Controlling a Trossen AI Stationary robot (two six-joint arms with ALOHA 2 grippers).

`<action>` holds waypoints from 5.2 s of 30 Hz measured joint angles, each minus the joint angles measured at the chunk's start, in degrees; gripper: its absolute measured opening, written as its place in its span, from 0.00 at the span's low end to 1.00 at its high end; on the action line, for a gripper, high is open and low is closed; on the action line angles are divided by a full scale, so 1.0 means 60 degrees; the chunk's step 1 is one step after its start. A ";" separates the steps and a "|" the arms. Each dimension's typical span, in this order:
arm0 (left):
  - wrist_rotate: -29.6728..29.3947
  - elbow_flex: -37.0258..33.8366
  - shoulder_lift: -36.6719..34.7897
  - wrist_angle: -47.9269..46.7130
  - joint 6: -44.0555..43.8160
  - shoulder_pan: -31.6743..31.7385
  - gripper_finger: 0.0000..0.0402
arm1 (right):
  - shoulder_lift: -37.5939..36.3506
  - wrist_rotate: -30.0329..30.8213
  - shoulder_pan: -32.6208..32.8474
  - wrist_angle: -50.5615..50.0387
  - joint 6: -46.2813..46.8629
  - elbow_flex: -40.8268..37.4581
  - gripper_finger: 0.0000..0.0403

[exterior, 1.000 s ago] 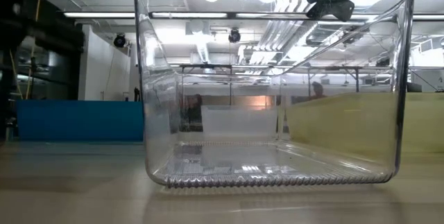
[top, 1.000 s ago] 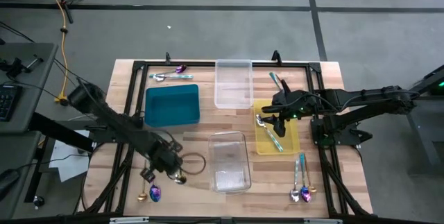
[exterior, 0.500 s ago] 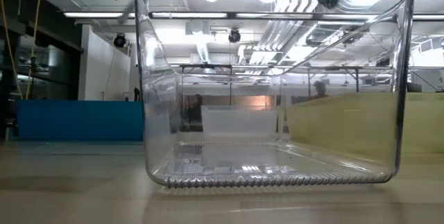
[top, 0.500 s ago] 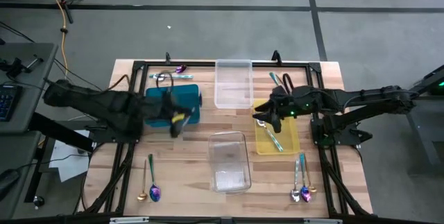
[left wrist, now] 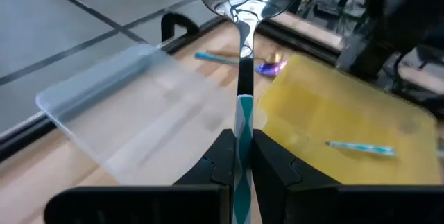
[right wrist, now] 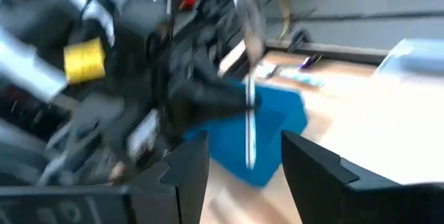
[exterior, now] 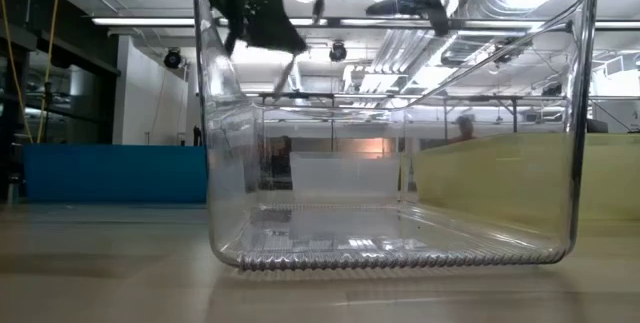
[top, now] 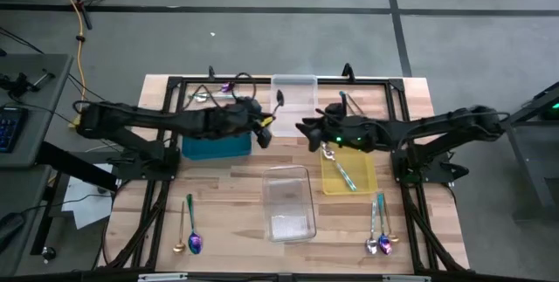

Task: Sort silverware by color (type)
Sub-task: Put the white spoon into the yellow bin, then put the violet spoon into the blue transparent bin

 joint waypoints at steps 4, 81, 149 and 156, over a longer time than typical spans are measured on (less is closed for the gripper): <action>-0.0035 -0.0001 0.0539 0.0403 -0.0326 -0.0106 0.05 | 0.0554 0.1226 0.0000 0.0687 0.0053 0.0000 0.43; 0.1188 -0.2485 -0.4600 0.2167 0.0441 -0.0063 0.34 | -0.1996 -0.2629 -0.1263 -0.9600 -0.0102 -0.0565 0.01; 0.1185 -0.2478 -0.4578 0.2123 0.0527 -0.0060 0.34 | -0.4445 -0.4121 -0.1555 -0.5591 -0.2593 -0.0197 0.49; 0.1185 -0.2478 -0.4578 0.2119 0.0530 -0.0060 0.34 | -0.4446 -0.4225 -0.1555 -0.5539 -0.2665 -0.0198 0.49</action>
